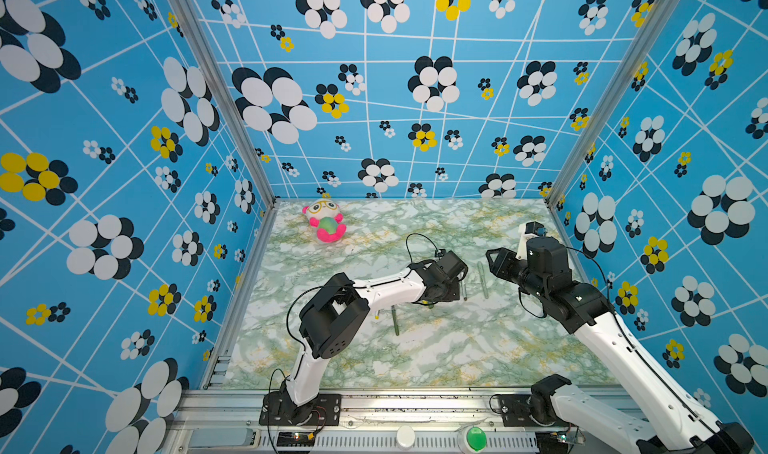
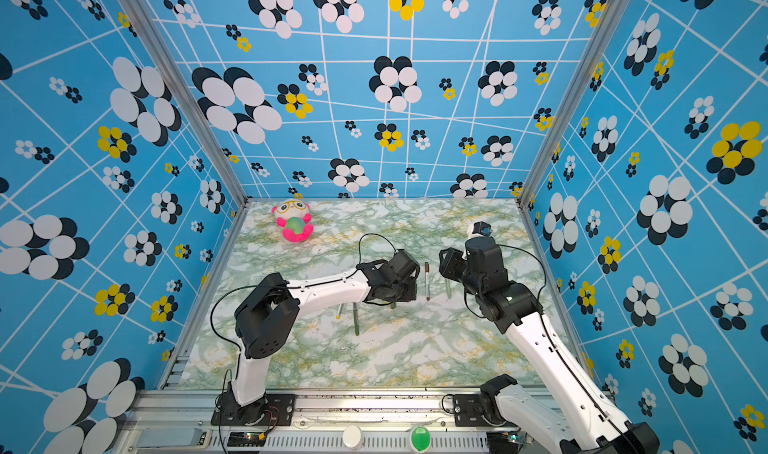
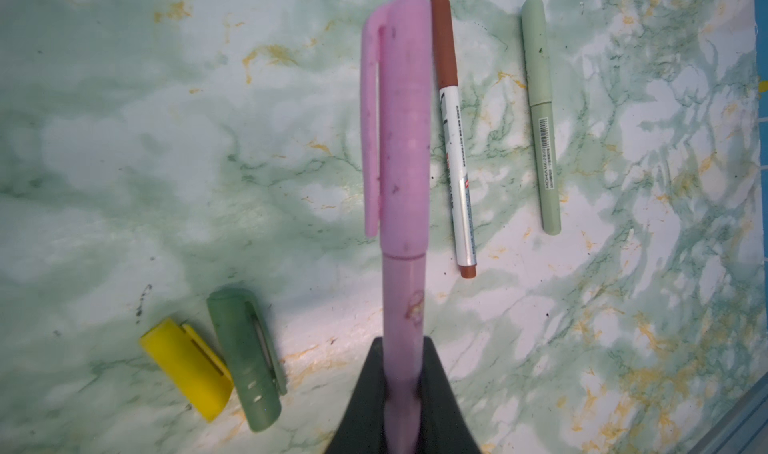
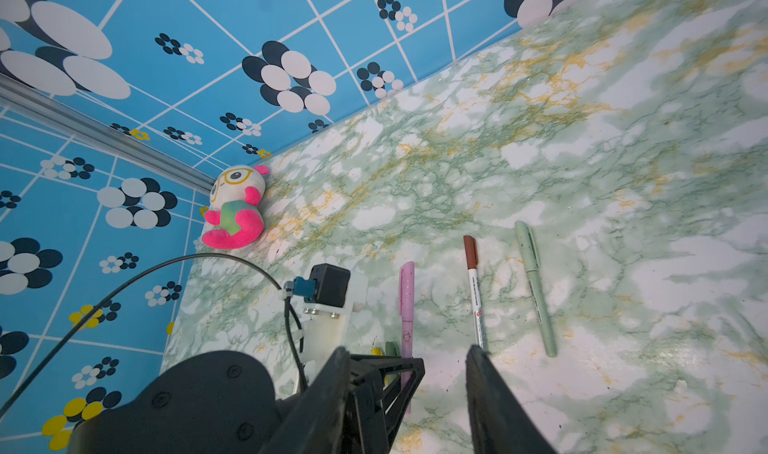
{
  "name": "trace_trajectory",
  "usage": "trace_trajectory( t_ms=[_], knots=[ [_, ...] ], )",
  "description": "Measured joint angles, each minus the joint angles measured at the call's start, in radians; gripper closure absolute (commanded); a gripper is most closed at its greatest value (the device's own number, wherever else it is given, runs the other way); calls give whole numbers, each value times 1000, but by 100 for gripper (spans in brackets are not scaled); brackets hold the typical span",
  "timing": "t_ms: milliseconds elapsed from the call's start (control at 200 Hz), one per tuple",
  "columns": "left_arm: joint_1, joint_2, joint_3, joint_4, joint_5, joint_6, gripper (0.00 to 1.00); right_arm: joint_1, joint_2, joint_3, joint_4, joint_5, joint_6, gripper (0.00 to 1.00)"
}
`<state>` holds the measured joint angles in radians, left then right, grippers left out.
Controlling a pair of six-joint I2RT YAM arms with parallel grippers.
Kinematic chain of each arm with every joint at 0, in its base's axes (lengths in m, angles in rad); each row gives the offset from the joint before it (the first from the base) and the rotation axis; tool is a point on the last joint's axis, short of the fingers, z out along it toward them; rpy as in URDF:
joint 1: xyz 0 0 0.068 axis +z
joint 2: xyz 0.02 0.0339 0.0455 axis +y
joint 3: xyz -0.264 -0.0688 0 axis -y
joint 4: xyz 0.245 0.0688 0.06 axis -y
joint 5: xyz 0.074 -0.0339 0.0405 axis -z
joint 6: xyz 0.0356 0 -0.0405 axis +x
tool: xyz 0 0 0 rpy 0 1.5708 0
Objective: Insert the pens into the pen caps
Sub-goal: 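Carry the capped pink pen toward the pens with the left gripper while the right withdraws, then lower the pink pen beside the brown-capped marker and open the left gripper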
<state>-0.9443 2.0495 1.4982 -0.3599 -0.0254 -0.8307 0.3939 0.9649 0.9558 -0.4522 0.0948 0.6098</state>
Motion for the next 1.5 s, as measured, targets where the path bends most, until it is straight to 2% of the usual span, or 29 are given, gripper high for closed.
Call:
trace_trajectory(
  t_ms=[490,1085,1499],
  knots=[
    [-12,143,156,-56,-10,0,98,-2,-9,-24,-2,-26,3,53],
    [-11,203,211,-90,-63,-23,91,-2,-27,-48,-2,-30,3,53],
    [-12,212,219,-89,-95,-23,78,-5,-41,-64,-2,-34,3,52]
  ],
)
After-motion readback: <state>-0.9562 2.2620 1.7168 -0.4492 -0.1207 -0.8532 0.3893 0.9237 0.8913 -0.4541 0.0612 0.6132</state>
